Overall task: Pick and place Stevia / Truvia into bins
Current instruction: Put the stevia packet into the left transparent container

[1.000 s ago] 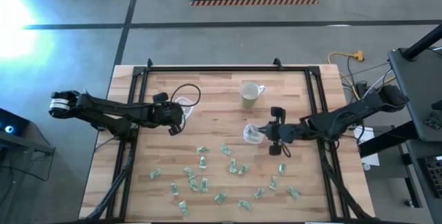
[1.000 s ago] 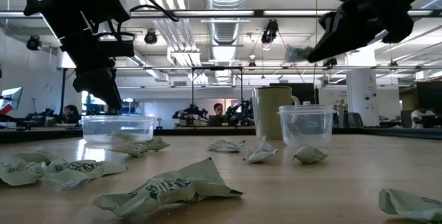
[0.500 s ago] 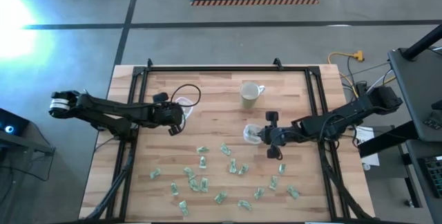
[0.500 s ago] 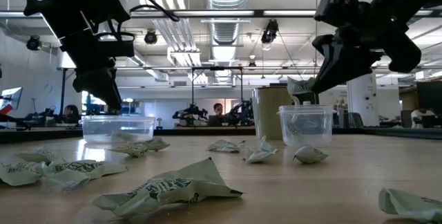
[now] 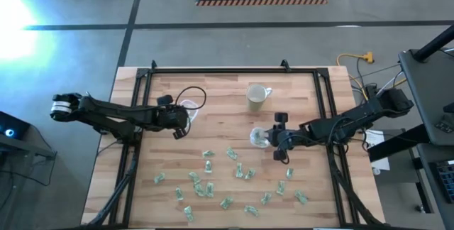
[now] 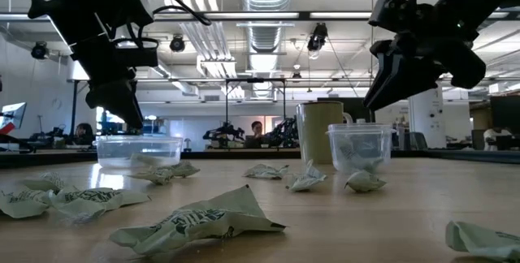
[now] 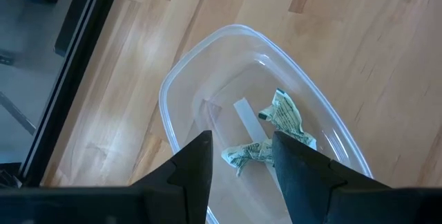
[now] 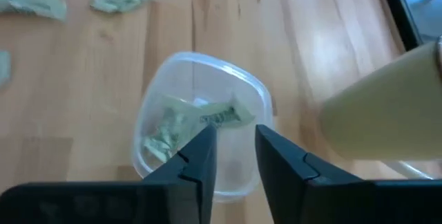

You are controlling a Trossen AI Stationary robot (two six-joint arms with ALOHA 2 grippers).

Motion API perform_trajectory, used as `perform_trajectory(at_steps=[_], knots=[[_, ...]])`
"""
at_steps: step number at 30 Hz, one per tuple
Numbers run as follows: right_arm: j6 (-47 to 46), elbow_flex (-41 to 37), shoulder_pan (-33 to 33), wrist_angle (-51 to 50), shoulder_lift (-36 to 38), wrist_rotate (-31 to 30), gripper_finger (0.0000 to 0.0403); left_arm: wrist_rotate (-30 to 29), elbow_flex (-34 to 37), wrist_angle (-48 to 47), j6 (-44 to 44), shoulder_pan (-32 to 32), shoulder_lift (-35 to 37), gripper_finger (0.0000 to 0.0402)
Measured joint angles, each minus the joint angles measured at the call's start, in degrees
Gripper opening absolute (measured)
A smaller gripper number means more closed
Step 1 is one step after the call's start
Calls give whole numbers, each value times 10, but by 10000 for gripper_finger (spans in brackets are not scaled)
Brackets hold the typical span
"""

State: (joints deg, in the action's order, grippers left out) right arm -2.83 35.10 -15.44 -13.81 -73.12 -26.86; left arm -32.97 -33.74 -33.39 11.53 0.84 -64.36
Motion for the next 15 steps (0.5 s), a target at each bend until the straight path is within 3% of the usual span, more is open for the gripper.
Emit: perform_trajectory(at_steps=[6,15], knots=[[0,10,-1,-13,25,-2,111,1,-6,0,-2,-1,0,135],[-2,10,-24,-23,51,-2,100,65,-24,19,-5,-7,0,135]])
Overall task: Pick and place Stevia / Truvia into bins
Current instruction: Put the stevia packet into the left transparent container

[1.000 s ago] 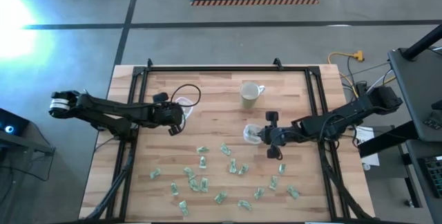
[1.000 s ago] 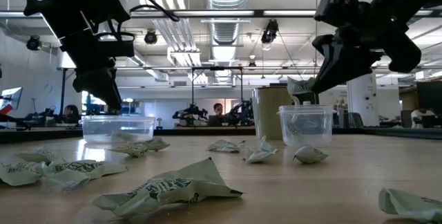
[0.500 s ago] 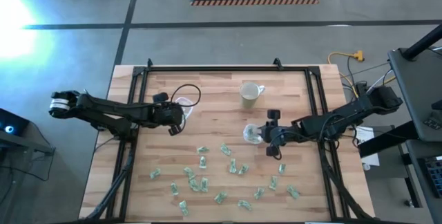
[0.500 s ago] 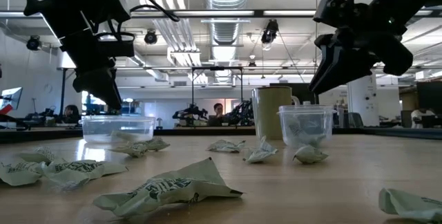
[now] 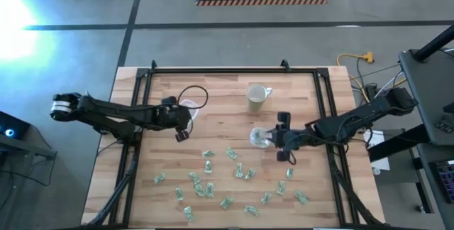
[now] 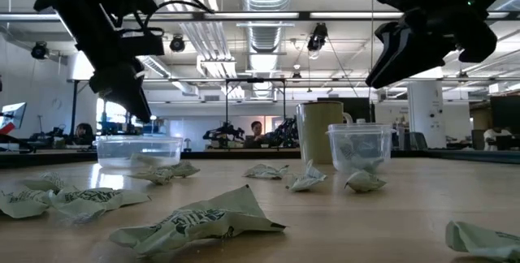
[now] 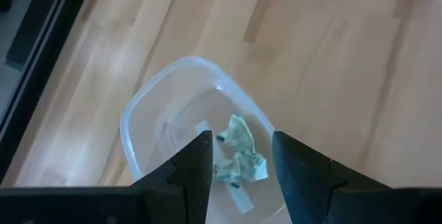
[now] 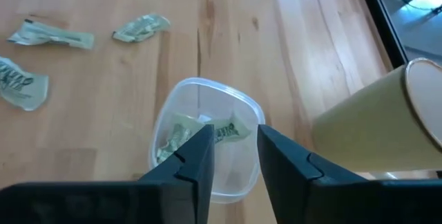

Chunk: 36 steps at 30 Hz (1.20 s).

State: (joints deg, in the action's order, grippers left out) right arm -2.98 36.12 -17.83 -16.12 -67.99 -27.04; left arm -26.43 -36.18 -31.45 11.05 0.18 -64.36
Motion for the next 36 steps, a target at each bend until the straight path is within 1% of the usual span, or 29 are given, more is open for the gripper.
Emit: perform_trajectory(at_steps=[5,7,10,13,15,17,20,28,31,36], knots=[[0,0,-7,-1,0,0,89,2,-10,6,0,-16,0,135],[0,0,-7,-2,0,1,85,13,-13,14,0,-25,0,135],[0,0,-7,-3,0,1,80,54,-14,48,-3,-38,-2,135],[-11,0,-7,-4,0,1,75,118,-9,118,-28,-50,-11,135],[-14,0,-7,-6,0,5,73,158,-7,165,-46,-62,-27,135],[-15,0,-7,-6,0,12,71,179,-6,207,-66,-74,-48,135],[-16,0,-7,-6,0,21,70,187,-7,251,-85,-90,-90,135],[-26,0,-7,-17,0,21,78,192,-25,273,-84,-111,-199,135],[-26,0,-7,-17,0,21,79,195,-30,283,-84,-113,-222,135],[-30,0,-7,-17,0,21,72,200,-38,282,-84,-112,-238,135]])
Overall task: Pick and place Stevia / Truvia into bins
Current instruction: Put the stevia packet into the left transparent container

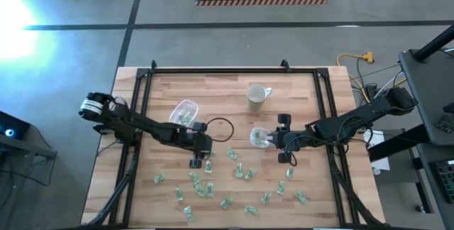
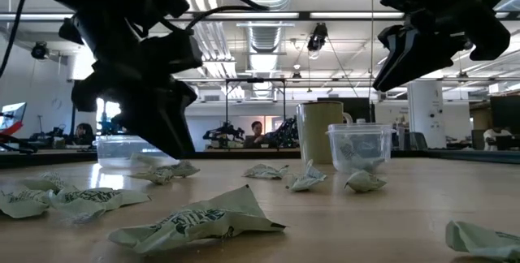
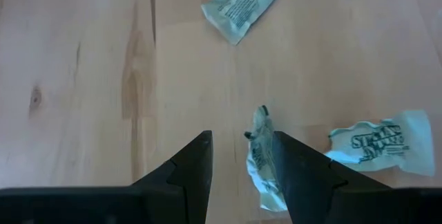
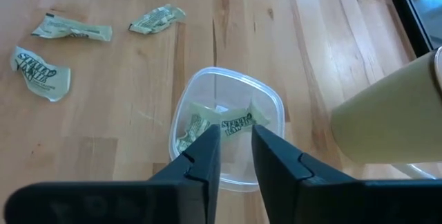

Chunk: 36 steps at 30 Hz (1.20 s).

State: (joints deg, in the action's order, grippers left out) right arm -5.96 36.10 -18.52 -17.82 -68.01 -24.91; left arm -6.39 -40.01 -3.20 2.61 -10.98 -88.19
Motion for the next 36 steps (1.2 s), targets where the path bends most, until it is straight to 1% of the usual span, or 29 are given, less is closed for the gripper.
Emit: perform_trajectory(at_steps=[3,8,15,25,29,36], knots=[[0,0,0,0,0,0,68,5,-3,1,0,0,0,135],[-1,0,0,0,0,0,71,32,-2,1,12,0,-2,135],[-1,-1,0,0,0,0,77,41,-1,2,15,0,-17,134],[-1,-1,0,0,0,0,65,44,-3,15,0,1,-33,132],[-1,-1,0,0,0,0,68,46,-4,13,-3,1,-33,109],[-1,-1,0,0,0,1,69,48,-4,10,-6,1,-32,38]])
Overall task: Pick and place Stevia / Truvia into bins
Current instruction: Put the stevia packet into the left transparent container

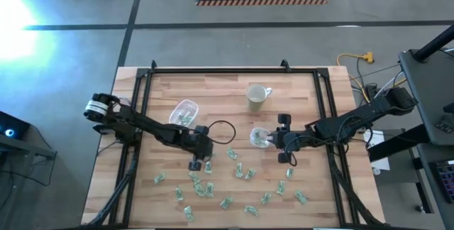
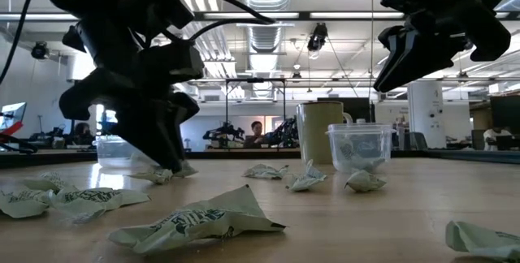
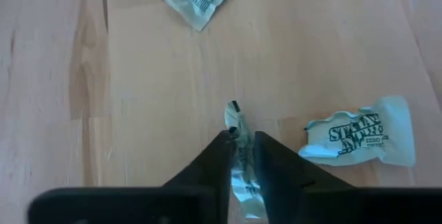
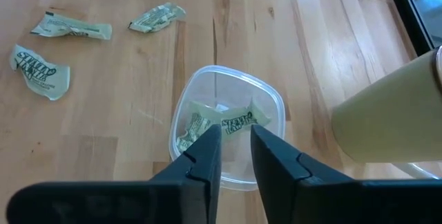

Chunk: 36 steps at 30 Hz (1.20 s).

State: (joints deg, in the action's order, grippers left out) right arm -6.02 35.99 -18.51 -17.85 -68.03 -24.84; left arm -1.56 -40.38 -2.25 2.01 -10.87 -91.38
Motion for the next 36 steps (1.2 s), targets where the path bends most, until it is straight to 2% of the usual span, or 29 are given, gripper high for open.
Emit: perform_trajectory(at_steps=[4,11,15,22,24,26,30,36], knots=[[0,0,0,0,0,0,64,0,-1,1,-11,0,3,6],[0,0,0,0,0,0,67,-13,-13,-1,-24,0,16,6],[0,0,0,0,0,0,67,-89,-25,-14,-43,-1,35,6],[0,-1,0,0,0,0,61,-324,-23,-101,-35,0,100,6],[0,-1,0,0,0,0,61,-373,-19,-122,-16,0,121,6],[0,-2,0,0,0,0,61,-396,-12,-161,7,0,145,6],[0,-3,0,1,0,0,61,-398,4,-220,57,0,185,6],[0,-4,0,1,0,0,61,-413,52,-243,92,0,223,6]])
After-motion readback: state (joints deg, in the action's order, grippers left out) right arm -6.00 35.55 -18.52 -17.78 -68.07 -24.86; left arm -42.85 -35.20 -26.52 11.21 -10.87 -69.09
